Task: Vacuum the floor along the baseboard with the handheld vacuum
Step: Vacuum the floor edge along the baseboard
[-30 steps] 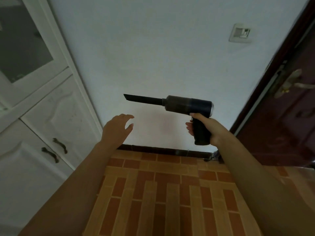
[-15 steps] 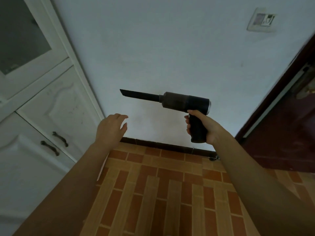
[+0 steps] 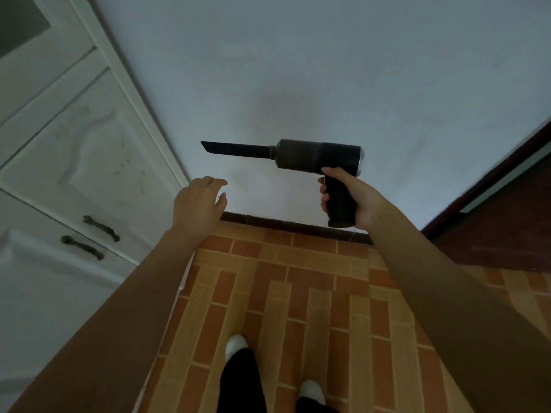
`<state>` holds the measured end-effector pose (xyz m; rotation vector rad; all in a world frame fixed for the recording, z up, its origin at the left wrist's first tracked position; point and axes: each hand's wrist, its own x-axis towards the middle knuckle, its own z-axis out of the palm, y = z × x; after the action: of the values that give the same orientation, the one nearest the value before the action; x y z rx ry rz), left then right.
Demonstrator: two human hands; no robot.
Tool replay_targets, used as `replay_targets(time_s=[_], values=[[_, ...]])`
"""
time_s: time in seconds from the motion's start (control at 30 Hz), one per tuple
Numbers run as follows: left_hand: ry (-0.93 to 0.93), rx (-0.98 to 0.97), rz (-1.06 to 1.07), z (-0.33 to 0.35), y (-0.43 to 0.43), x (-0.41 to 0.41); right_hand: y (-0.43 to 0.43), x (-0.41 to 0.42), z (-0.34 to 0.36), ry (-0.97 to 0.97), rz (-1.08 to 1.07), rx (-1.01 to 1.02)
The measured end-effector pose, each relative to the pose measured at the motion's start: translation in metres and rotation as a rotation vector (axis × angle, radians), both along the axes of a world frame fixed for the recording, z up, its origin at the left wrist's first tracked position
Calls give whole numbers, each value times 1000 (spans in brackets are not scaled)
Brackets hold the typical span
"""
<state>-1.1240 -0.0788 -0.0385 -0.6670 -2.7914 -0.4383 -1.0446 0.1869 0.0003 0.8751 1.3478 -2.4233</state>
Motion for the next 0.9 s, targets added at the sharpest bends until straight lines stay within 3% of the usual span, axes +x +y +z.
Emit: replay_targets(time_s=[0.3,0.5,0.73,0.9], values=[[2,-20,-220,-80,14,-95,-13,-54,-92,-108,-194,-11],[-33,-18,-329,-175,47,-125,3,-66,-178,-150,-248,-19],[18,-127,-472,-374,93,-128,32,-64,-356,-154,-260,3],[-22,-110,-421,-517,120,-131,50,-59,-491,-179,-283,64]])
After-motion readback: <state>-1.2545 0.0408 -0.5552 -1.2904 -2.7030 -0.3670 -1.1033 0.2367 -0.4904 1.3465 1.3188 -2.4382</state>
